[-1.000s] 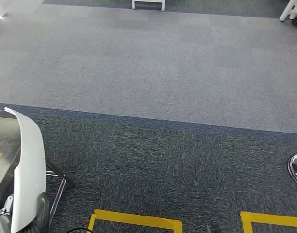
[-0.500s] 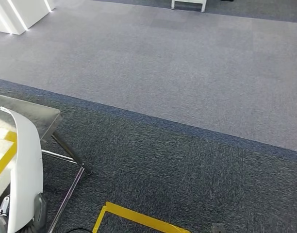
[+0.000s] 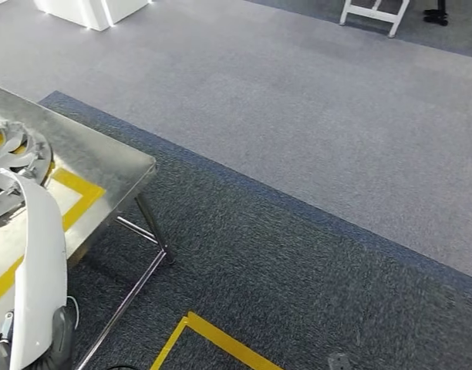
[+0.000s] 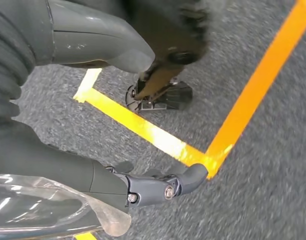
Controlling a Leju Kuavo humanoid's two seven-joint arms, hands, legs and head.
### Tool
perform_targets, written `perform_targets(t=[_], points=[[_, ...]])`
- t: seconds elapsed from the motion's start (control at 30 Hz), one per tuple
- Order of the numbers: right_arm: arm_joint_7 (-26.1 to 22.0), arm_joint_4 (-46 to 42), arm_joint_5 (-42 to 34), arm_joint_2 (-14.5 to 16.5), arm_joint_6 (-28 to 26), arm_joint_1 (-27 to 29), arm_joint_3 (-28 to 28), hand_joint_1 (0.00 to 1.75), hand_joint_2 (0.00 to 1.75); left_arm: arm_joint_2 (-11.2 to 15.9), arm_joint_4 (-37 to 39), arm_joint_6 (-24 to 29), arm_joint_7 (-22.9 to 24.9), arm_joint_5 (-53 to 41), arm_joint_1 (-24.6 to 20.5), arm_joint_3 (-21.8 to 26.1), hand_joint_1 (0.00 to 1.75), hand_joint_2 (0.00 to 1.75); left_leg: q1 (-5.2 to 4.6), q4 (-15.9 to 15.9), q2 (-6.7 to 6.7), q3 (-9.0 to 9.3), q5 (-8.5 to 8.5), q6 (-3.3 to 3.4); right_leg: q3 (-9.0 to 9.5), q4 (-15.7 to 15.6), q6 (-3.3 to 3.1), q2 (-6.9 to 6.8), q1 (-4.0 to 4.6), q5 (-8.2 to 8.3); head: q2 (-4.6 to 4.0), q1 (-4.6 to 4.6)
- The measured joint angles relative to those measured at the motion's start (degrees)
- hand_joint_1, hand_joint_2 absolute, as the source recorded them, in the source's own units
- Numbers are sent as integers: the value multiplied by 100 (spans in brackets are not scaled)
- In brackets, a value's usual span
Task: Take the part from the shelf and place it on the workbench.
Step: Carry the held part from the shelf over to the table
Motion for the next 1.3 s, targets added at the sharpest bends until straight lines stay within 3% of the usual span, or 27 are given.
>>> perform_targets(t=[0.07, 0.1, 0.17, 0.2, 0.27, 0.33, 0.37, 0.43, 0.5, 0.57, 0.6, 0.7, 0.83, 0.87, 0.93, 1.0, 1.03, 1.07, 1.13, 1.17, 1.2, 1.23, 1.3], points=[[3, 1, 17, 1, -5, 24, -2, 0, 175, -1, 1, -1, 0, 0, 4, -1, 175, 175, -3, 2, -157, 6, -4, 9, -363, 587, 9, 78, -1, -120, 0, 5], [4, 2, 22, 2, -11, 31, -3, 0, 175, -2, 2, -1, 0, 1, 8, -1, 175, 175, -2, 4, -241, 14, -6, 7, -406, 564, 9, 90, -1, -3, 0, 5], [4, 1, 23, 2, -26, 31, -5, 0, 175, -2, 2, -1, 0, 0, 12, -1, 175, 175, 7, 14, -401, 37, -20, -14, -190, -88, 0, 186, -14, 469, 0, 7], [4, 1, 23, 2, -32, 29, -5, 0, 175, -2, 1, -1, 0, 1, 11, -1, 175, 175, 4, 30, -471, 39, -34, -37, -34, -477, -5, 312, -27, 651, 0, 8], [4, 2, 23, 2, -35, 24, -5, 0, 175, -2, 0, -1, 0, 0, 12, -2, 175, 175, 4, 63, -595, 8, -48, -100, 180, -920, -37, 501, -45, 769, 0, 6], [4, 1, 23, 2, -40, 17, -7, 0, 175, -2, -1, -1, 0, -3, 23, 0, 175, 175, 19, 69, -711, -36, -28, -170, 235, -979, -101, 469, -39, 746, 0, 4], [3, 1, 25, 7, -44, 16, -8, 0, 175, -2, -3, -1, 0, -7, 30, 2, 175, 175, 24, 79, -692, -47, -32, -199, 242, -997, -136, 412, -39, 758, 0, 3], [0, 0, 31, 17, -49, 15, -9, 0, 175, -8, -17, 1, 0, -14, 28, 14, 175, 175, 14, 299, -455, -145, -181, -253, 267, -1031, -203, 282, -49, 771, 0, -27], [-2, -1, 40, 21, -50, 27, -11, 0, 175, -25, -32, 1, 0, -10, 14, 33, 175, 175, 17, 965, -182, -448, -532, -297, 284, -1038, -250, 124, -39, 753, 0, -57], [-1, -1, 45, 21, -51, 37, -16, 0, 175, -48, -38, 1, 0, -2, 17, 67, 175, 175, 34, 1604, -130, -748, -760, -321, 298, -1036, -270, -47, -28, 727, 0, -58], [-1, -1, 47, 21, -52, 36, -19, 0, 175, -60, -43, 1, 0, 2, 23, 91, 175, 175, 38, 1659, -124, -772, -719, -322, 309, -1035, -270, -123, -25, 715, 0, -59], [-1, -1, 55, 23, -52, 26, -23, 0, 175, -82, -65, 1, 0, 3, 32, 142, 175, 175, 39, 1158, -82, -516, -352, -300, 352, -1035, -258, -270, -20, 687, 0, -60], [1, -1, 58, 25, -52, 23, -21, 0, 175, -89, -80, 1, 0, 3, 34, 151, 175, 175, 33, 880, -34, -370, -213, -282, 370, -1035, -252, -304, -18, 677, 0, -60], [1, -1, 61, 26, -52, 21, -21, 0, 175, -93, -95, 1, 0, 3, 33, 156, 175, 175, 21, 662, 52, -258, -137, -260, 384, -1036, -245, -328, -16, 668, 0, -60], [-6, -1, 70, 29, -52, 7, -26, 0, 175, -136, -155, 1, 0, -12, 40, 188, 175, 175, -31, 212, 202, -53, -46, -164, 421, -1041, -156, -485, 0, 614, 0, -60], [-17, -1, 81, 30, -51, -14, -30, 0, 175, -201, -218, 1, 0, -40, 52, 240, 175, 175, -44, 11, 172, 19, -34, -56, 377, -881, -45, -402, 5, 447, -1, -34], [-20, -1, 86, 30, -51, -18, -31, 0, 175, -227, -231, 1, 0, -52, 52, 265, 175, 175, -21, -14, 89, 27, -13, -19, 264, -635, -17, -251, -3, 301, -1, -19], [-22, 0, 87, 30, -51, -12, -32, 0, 175, -250, -240, 1, 0, -62, 47, 279, 175, 175, -16, -15, 27, 24, -9, 0, 83, -254, -3, -78, -6, 125, -1, 0], [-17, 1, 91, 30, -52, 12, -34, 0, 175, -296, -246, 1, 0, -93, 42, 307, 175, 175, -13, -13, -120, 22, -6, 18, -335, 505, 20, 59, -9, -119, 0, 9], [-15, 2, 95, 30, -52, 21, -34, 0, 175, -323, -251, 1, 0, -116, 47, 323, 175, 175, -12, -12, -201, 26, -8, 19, -458, 661, 27, 79, -10, -91, 0, 10], [-14, 2, 101, 30, -53, 26, -35, 0, 175, -349, -257, 1, 0, -138, 51, 343, 175, 175, -9, -10, -281, 33, -10, 16, -467, 571, 30, 90, -13, 54, 0, 10], [-14, 1, 107, 30, -54, 27, -36, 0, 175, -379, -268, 1, 0, -158, 53, 371, 175, 175, -4, -7, -361, 44, -14, 8, -361, 254, 27, 123, -20, 288, 0, 10], [-14, 1, 118, 30, -55, 22, -37, 0, 175, -428, -296, 1, 0, -183, 54, 425, 175, 175, 0, 19, -507, 49, -35, -33, -33, -565, 17, 376, -60, 688, 0, 12]])
